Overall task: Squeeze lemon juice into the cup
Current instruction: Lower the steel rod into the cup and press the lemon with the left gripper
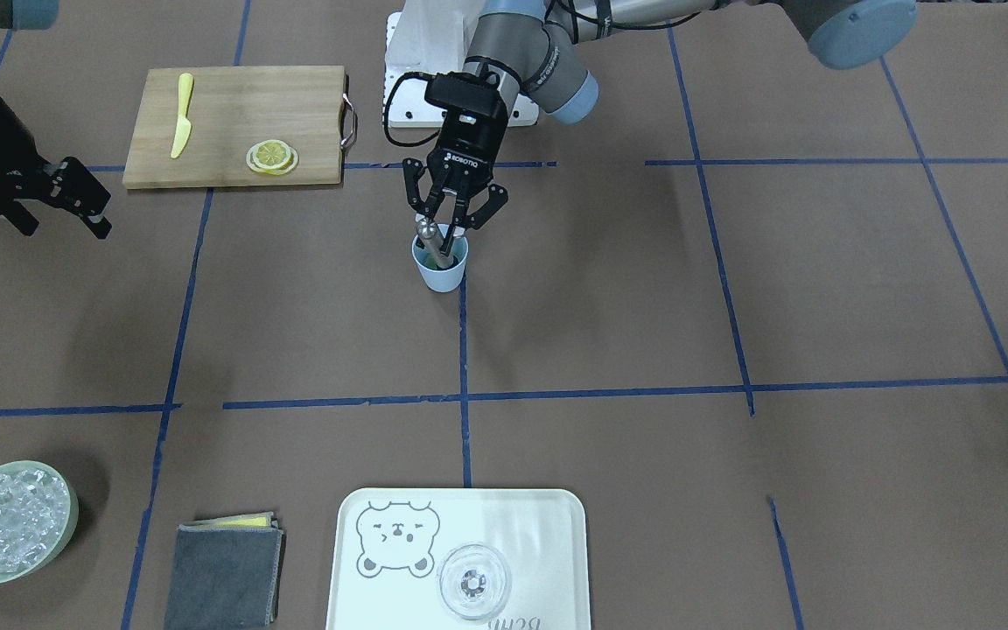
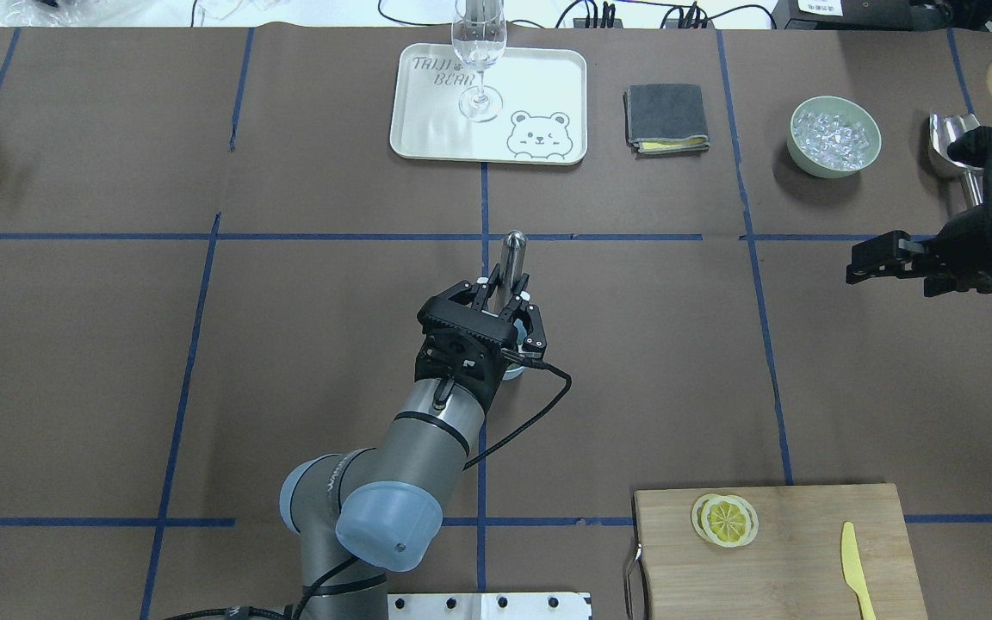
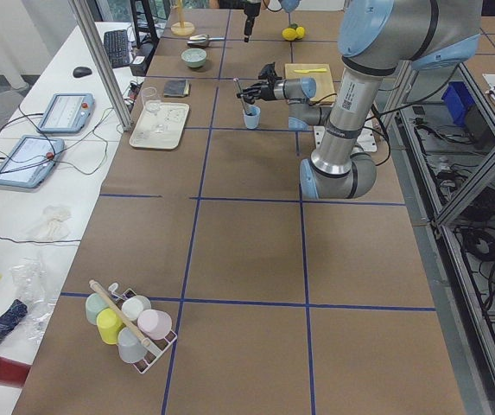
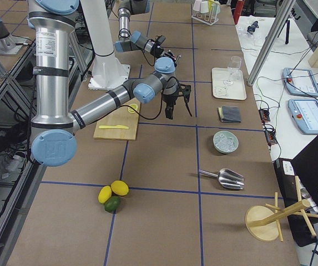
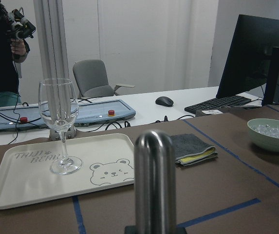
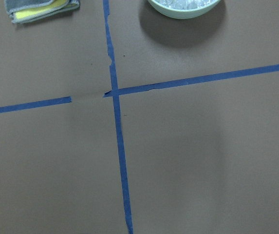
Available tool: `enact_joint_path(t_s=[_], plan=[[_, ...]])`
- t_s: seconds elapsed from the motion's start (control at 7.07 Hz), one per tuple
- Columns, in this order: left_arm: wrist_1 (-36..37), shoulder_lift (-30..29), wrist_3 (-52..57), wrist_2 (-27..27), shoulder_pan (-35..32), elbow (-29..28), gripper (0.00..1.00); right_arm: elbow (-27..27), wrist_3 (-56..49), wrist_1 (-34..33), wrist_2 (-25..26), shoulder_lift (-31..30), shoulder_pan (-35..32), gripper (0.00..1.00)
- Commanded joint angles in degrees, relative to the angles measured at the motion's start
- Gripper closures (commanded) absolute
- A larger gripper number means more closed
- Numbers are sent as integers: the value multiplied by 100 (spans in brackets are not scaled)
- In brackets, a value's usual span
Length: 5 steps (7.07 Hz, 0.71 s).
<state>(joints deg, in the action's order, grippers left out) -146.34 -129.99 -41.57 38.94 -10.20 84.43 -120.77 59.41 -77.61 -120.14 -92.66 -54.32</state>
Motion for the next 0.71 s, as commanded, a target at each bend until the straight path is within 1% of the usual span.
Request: enact_joint_path(t_s=[0.0, 0.28, 0.42, 0.57], plan=[[-9, -1, 0, 9, 0, 30, 100, 10, 0, 0, 0, 3, 0, 0], [-106, 69, 191, 79, 0, 729, 100, 19, 0, 0, -9, 11, 0, 0], [-123, 78, 915, 79, 0, 1125, 100, 19, 0, 0, -9, 11, 0, 0], [-123, 131, 1149, 79, -17, 1546, 100, 19, -9, 0, -9, 11, 0, 0]])
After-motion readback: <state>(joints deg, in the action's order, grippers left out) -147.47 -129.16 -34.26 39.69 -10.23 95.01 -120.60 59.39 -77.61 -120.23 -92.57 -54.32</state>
